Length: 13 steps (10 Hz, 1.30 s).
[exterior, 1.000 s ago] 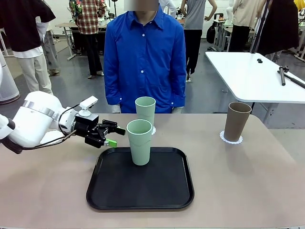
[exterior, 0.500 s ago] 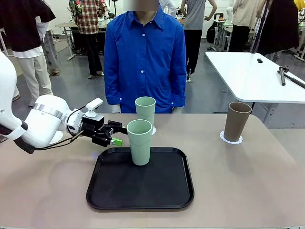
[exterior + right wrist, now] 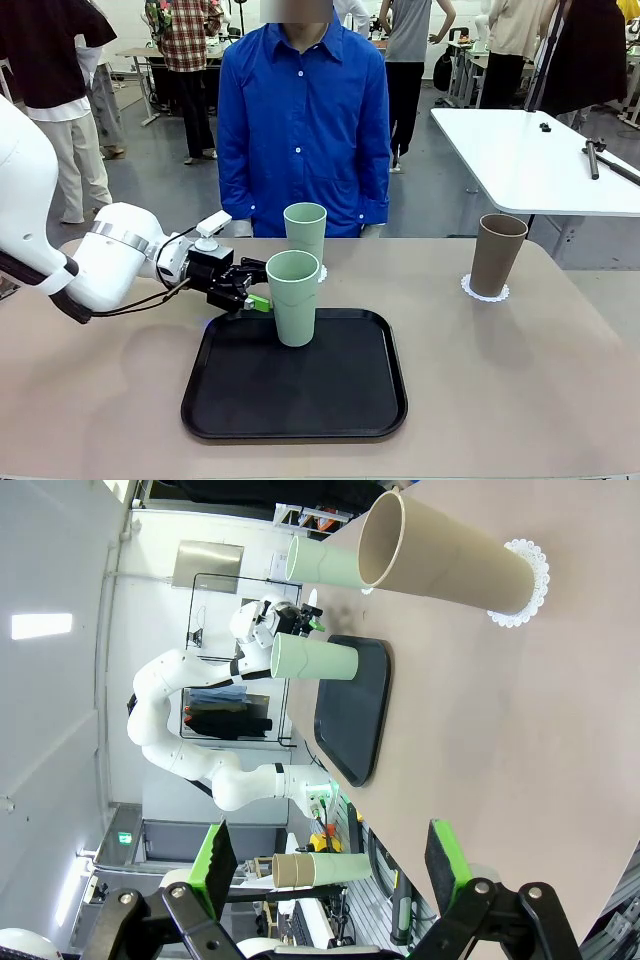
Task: Place coasters on the table and set cups on them.
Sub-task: Take one Reusable plastic cup from the Flat Tray and place it on a coaster set by the human.
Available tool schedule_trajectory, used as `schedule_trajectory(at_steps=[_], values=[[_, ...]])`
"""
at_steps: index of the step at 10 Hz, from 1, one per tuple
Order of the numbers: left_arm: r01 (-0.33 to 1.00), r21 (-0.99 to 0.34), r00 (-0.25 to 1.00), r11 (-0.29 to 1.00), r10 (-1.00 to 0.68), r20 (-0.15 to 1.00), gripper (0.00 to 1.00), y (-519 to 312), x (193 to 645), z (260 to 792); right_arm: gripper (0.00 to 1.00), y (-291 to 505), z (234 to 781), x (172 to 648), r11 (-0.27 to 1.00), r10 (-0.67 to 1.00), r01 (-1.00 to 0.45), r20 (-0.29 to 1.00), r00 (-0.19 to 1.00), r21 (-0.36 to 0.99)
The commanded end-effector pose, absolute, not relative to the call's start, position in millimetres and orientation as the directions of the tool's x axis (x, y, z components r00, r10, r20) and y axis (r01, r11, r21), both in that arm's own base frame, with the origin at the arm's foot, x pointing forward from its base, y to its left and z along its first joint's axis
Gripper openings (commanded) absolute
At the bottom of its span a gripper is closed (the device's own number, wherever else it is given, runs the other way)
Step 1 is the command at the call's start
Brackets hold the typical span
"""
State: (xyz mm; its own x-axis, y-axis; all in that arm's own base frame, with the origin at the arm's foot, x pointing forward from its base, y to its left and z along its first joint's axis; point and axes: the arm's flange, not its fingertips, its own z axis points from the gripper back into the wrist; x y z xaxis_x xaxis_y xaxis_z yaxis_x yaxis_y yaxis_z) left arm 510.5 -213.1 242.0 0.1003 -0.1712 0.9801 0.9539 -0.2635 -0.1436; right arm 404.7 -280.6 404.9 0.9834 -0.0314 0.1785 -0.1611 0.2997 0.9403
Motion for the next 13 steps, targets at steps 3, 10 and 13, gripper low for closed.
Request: schedule_trajectory(at_steps=[3,10,13], values=[[0.937,-0.110,0.055,-0.331,-0.171,0.984,1.00,-219.9,507.4,230.9,1.00,-281.0,404.7,404.9,0.302,-0.035,-0.157,0.176,0.984,0.940],[0.935,-0.102,0.033,-0.340,-0.203,0.979,1.00,-240.8,509.9,224.5,1.00,-281.0,404.7,404.9,0.302,-0.035,-0.157,0.176,0.984,0.940],[0.925,-0.112,0.036,-0.364,-0.211,0.977,1.00,-253.7,510.1,224.2,1.00,-281.0,404.7,404.9,0.302,-0.035,-0.157,0.176,0.984,0.940]])
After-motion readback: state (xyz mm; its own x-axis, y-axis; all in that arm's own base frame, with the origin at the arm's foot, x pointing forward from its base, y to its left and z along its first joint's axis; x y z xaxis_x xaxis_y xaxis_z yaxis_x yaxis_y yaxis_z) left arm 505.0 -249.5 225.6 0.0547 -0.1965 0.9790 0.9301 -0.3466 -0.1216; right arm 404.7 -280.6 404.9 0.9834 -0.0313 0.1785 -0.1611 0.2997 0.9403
